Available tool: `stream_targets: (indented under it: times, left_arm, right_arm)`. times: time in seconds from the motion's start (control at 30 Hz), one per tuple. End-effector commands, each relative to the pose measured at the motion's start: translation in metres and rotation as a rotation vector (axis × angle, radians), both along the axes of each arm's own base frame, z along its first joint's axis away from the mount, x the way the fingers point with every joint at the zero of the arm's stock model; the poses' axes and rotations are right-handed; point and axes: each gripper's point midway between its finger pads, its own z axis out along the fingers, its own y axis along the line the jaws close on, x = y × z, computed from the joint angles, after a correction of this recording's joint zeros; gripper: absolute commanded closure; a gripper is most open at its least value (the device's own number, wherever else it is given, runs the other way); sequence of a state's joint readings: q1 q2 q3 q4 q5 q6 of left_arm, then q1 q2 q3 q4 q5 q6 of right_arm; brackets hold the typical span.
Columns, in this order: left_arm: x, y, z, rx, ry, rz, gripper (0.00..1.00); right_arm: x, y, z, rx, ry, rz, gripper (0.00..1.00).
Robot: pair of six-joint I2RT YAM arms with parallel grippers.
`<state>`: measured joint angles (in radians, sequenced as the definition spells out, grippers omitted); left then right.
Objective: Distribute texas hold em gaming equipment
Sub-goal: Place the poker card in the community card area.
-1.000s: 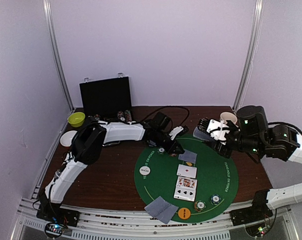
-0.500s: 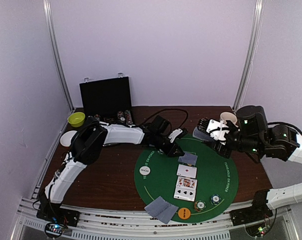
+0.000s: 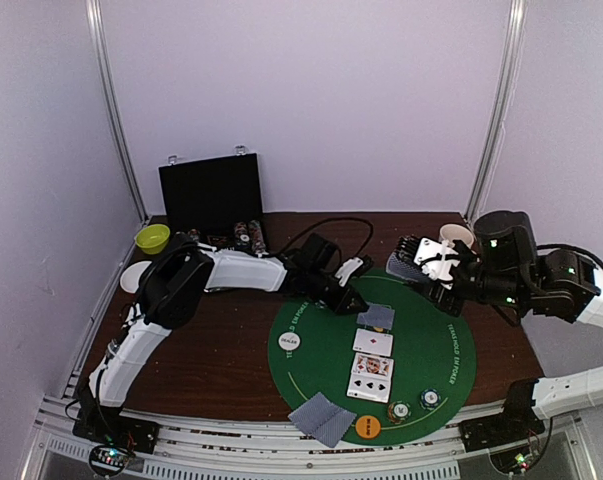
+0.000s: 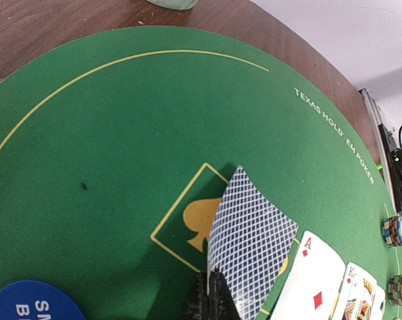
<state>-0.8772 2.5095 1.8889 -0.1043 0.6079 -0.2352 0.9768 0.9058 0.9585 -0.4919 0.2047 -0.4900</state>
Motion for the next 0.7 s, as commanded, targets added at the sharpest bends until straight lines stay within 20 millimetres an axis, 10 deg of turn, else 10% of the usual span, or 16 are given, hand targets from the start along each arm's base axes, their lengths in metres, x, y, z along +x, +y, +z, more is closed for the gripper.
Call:
stream_targets:
  times: [0.0,0.3,0.67]
  left_arm:
    - [-0.017,0.003,-0.009,0.039,0.049,-0.011,1.00]
    - [-0.015,0.004,-0.009,0.049,0.051,0.007,1.00]
    - [0.001,0.006,0.012,0.035,-0.001,0.056,0.75]
  right_arm:
    - [0.000,-0.001,0.006,0.025,-0.010,-0.006,0.56]
    - [-0.001,-0.003,0.009,0.028,-0.013,-0.008,0.56]
    - [-0.003,-0.006,0.007,0.026,-0.008,-0.012,0.56]
